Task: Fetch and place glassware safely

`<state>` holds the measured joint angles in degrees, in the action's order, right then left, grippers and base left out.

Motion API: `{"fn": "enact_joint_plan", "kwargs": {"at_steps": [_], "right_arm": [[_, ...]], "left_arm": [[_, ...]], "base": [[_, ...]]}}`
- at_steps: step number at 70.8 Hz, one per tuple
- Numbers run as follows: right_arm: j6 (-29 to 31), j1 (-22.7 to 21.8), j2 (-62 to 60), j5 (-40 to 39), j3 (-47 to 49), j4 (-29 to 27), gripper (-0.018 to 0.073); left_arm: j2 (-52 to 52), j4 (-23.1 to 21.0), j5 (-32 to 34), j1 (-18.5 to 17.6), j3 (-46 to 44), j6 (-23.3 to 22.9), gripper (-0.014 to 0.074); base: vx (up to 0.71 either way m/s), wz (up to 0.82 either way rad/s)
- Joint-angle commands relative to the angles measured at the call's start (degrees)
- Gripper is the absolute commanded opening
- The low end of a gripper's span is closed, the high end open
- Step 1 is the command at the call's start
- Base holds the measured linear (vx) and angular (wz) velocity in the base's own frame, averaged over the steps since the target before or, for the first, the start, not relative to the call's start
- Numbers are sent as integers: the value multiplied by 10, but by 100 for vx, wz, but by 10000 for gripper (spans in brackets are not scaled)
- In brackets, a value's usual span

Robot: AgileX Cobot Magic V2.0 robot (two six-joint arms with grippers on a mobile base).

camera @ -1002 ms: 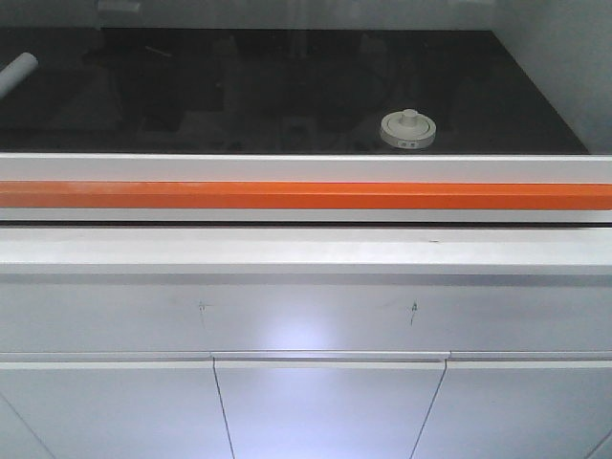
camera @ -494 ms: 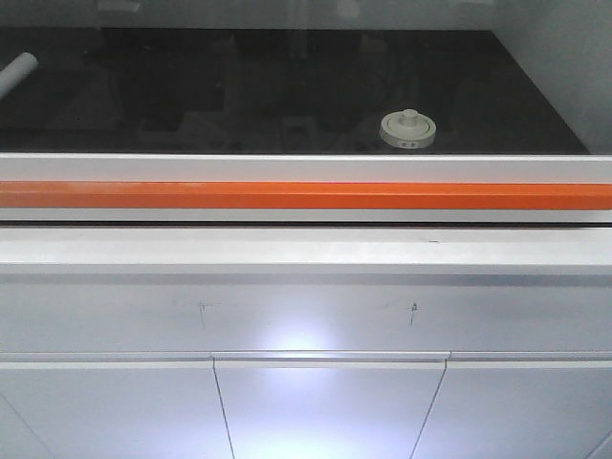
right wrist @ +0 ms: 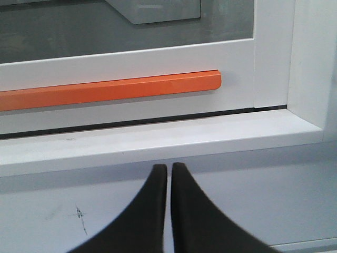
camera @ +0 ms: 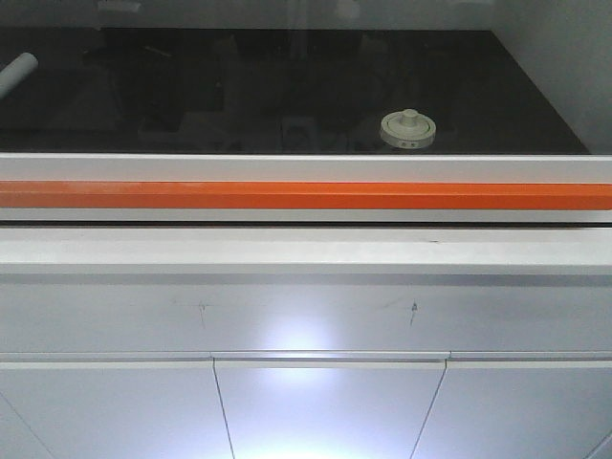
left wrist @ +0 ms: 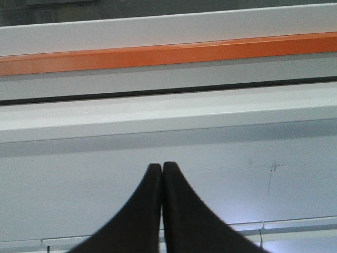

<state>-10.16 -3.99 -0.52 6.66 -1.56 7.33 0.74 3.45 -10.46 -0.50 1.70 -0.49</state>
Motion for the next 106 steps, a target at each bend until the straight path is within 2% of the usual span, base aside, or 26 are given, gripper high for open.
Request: {"fn": "enact_joint_plan", "kwargs": {"at_steps": [1, 12, 35, 46, 52, 59, 65, 76, 92, 106], "right_arm": [[7, -3, -7, -45, -10, 4, -3], [7, -3, -7, -46, -10, 7, -3], [7, -3, -7, -74, -10, 9, -3], [7, -3, -7, -122, -10, 9, -3], [8, -3, -7, -181, -7, 9, -3], [61, -3, -6, -208, 27, 9, -3], [102, -3, 11, -192, 81, 6, -3], [97, -3, 98, -182, 190, 6, -3], [88, -3, 261, -163, 360, 1, -3], [88, -3, 384, -121, 445, 1, -3]], "left_arm": [[6, -5, 41, -4, 15, -5, -7], [6, -5, 44, -4, 15, -5, -7], [6, -6, 96, -4, 15, -10, -7], [6, -6, 180, -4, 8, -23, -7], [5, -20, 243, -4, -7, -24, -7], [-11, -55, 242, -4, -57, -22, -7], [-49, -50, 232, -4, -120, -15, -7], [-168, -31, 231, -4, -251, 29, -7], [-328, -31, 224, -4, -421, 29, -7], [-426, -35, 197, -4, -461, 25, -7]], "base": [[0, 0], [0, 0], [0, 0], [0, 0], [0, 0], [0, 0], [0, 0], [0, 0], [0, 0], [0, 0]]}}
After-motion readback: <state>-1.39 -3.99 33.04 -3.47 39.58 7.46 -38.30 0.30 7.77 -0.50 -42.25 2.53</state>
